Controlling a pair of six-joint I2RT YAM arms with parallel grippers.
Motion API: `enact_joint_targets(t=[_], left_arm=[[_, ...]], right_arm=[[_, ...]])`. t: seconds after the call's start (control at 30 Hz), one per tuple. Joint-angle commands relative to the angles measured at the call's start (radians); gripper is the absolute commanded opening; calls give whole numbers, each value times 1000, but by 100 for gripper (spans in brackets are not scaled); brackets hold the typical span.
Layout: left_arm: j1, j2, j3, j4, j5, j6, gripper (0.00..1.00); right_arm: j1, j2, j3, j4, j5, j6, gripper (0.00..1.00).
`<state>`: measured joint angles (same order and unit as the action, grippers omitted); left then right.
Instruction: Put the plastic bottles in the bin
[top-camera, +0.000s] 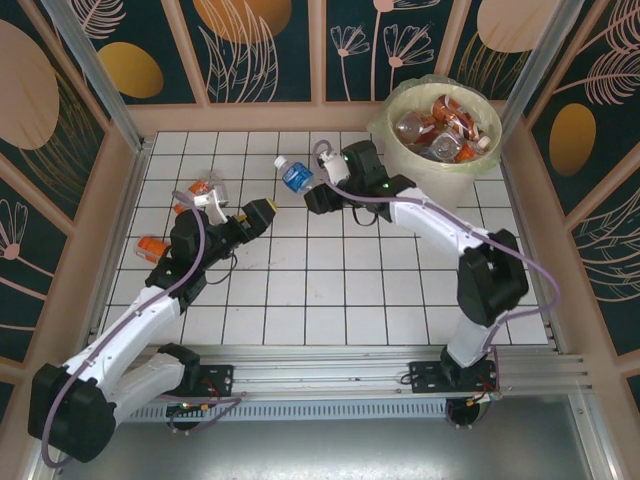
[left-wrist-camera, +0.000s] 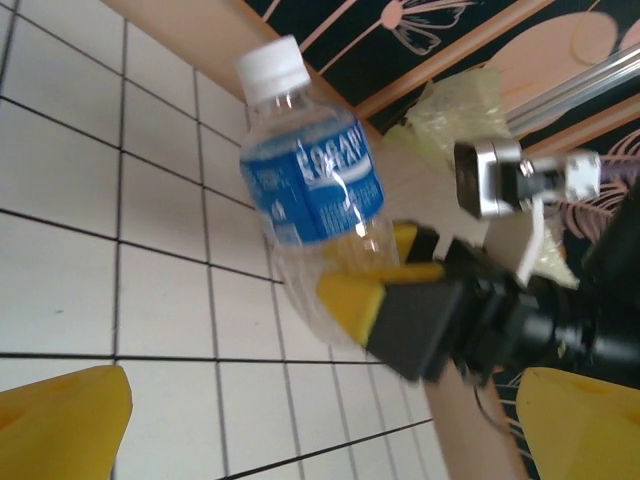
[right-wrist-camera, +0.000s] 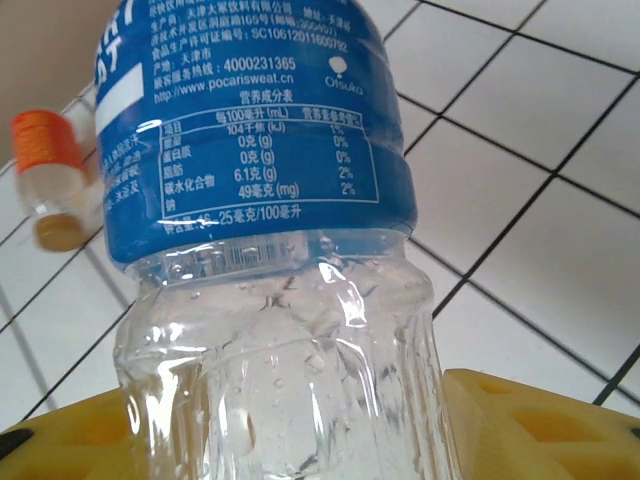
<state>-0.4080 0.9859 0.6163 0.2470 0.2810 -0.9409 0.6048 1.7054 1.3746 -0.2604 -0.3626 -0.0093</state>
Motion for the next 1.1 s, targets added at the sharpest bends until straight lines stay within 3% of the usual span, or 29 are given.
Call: enact_joint_targets(t=[0.0,0.3,0.5,0.77,0.93,1.07], left_arm=[[-4,33,-7,179,57,-78,99],[-3,131,-10,368,201,-120,99],[-3,68,13,255,197,3,99],[-4,18,57,163,433,225,99],[-4,-19,122,-29,472,384,99],[-4,-52,149,-149,474,490,99]], right_arm=[[13,-114,-103,85,-101,82,60],[34,-292,-288,190,-190,176,60],[32,-376,-301,164,20,200,59],[24,-466,-177,6,372,123,59],[-53,-460,-9,-110,497,95,59],[-187,-401,132,-205,525,122,59]])
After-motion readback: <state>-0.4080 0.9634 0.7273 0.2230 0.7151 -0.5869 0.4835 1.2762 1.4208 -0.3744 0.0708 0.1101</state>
